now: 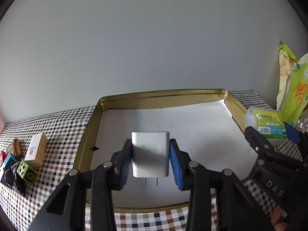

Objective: Organize rigid objects
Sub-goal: 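Carry the charger and floss box over the gold tin with both grippers, then lower and release the floss box and charger into the gold tin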

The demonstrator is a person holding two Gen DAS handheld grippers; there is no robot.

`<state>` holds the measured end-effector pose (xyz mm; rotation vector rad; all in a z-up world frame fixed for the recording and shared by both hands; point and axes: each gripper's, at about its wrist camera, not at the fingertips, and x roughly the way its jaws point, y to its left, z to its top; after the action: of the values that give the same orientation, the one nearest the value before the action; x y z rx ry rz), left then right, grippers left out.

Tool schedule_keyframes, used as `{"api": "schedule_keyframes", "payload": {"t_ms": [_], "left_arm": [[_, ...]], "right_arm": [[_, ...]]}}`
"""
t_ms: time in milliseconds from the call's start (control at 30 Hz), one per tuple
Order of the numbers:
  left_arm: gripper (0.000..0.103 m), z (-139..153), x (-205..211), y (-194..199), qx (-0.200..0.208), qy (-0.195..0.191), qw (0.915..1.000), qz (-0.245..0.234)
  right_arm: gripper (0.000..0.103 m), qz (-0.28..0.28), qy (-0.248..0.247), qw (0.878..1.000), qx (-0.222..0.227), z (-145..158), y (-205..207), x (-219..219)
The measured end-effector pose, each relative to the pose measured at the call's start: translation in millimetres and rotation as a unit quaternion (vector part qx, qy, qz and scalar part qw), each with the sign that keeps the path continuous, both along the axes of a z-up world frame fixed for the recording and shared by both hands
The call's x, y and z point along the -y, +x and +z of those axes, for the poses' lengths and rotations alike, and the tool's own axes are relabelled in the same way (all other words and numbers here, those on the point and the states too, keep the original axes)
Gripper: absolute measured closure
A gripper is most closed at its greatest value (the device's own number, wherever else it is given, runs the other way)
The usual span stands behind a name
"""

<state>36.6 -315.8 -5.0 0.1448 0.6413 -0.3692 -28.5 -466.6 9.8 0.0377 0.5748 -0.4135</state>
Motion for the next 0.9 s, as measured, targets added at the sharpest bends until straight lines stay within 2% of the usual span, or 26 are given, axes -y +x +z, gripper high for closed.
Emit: {"api": "schedule_keyframes", "payload": {"t_ms": [400, 567, 600, 633, 733, 900], "left_arm": [[0.066, -11, 9, 4, -0.005, 0.021, 0.9998, 0.002], [0.063, -8, 7, 0, 0.008, 0.013, 0.9999, 0.002], [0.049, -6, 7, -3, 0.018, 0.014, 0.9997, 0.007], [0.025, -4, 6, -6, 0.027, 0.014, 0.9995, 0.011], [0.002, 4, 1, -16, 0.065, 0.011, 0.9974, 0.029], [0.001, 10, -9, -21, 0.071, -0.007, 0.9969, 0.032]], "right_arm": [[0.016, 0.021, 0.009, 1.000, -0.009, -2, 4, -4], [0.016, 0.009, 0.028, 0.999, 0.018, 2, -2, 1], [0.015, 0.005, 0.033, 0.999, 0.020, 2, -3, 3], [0.015, 0.001, 0.042, 0.999, 0.023, 2, -4, 6], [0.011, -0.006, 0.070, 0.997, 0.041, 5, -8, 15], [0.010, -0.002, 0.096, 0.993, 0.068, 8, -14, 21]]}}
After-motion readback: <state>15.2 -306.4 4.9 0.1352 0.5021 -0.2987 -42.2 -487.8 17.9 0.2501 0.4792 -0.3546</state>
